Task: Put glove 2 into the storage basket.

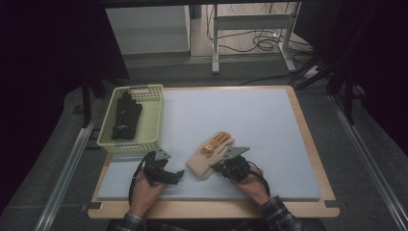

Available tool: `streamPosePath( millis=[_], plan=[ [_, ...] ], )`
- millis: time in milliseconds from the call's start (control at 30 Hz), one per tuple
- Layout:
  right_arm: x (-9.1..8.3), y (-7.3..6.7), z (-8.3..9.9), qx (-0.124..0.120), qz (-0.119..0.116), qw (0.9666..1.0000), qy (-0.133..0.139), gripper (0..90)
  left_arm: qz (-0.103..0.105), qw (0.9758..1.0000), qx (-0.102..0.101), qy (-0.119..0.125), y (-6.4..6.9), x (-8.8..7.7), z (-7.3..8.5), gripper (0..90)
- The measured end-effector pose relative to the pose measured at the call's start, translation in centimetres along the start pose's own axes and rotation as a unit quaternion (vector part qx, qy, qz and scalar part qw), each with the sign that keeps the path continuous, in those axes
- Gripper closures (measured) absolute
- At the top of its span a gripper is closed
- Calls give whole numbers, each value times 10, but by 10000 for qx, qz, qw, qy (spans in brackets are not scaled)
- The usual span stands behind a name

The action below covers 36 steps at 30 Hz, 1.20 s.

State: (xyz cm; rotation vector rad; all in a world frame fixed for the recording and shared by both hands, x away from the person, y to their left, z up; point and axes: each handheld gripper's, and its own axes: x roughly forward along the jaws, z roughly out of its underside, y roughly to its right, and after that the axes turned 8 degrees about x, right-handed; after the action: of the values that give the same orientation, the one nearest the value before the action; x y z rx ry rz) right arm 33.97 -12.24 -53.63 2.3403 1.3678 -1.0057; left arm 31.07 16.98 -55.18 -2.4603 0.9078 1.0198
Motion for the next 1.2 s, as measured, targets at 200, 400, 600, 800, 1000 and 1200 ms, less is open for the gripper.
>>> streamPosePath(
  millis=[200, 400, 600, 800, 1000, 1200],
  plan=[
    [-3, -3, 0, -69, 82, 9999, -39, 825, 0, 10000, 1, 2, 0, 0, 0, 2],
    [-15, -2, 0, -94, 169, 9998, 65, 735, -1, 10000, 2, 3, 0, 0, 0, 2],
    [-27, 5, 3, -9, 333, 9994, 113, 644, -2, 10000, 3, 5, 0, 0, 0, 2],
    [-45, 20, 10, 178, 625, 9977, 217, 527, -1, 10000, 10, -1, 0, 0, 0, 2],
    [-63, 39, 21, 440, 969, 9940, 244, 393, 1, 10000, 25, -28, 0, 0, 0, 1],
    [-86, 66, 40, 803, 1397, 9867, 224, 267, 1, 10000, -23, 1, 0, 0, 0, 1]
  ],
)
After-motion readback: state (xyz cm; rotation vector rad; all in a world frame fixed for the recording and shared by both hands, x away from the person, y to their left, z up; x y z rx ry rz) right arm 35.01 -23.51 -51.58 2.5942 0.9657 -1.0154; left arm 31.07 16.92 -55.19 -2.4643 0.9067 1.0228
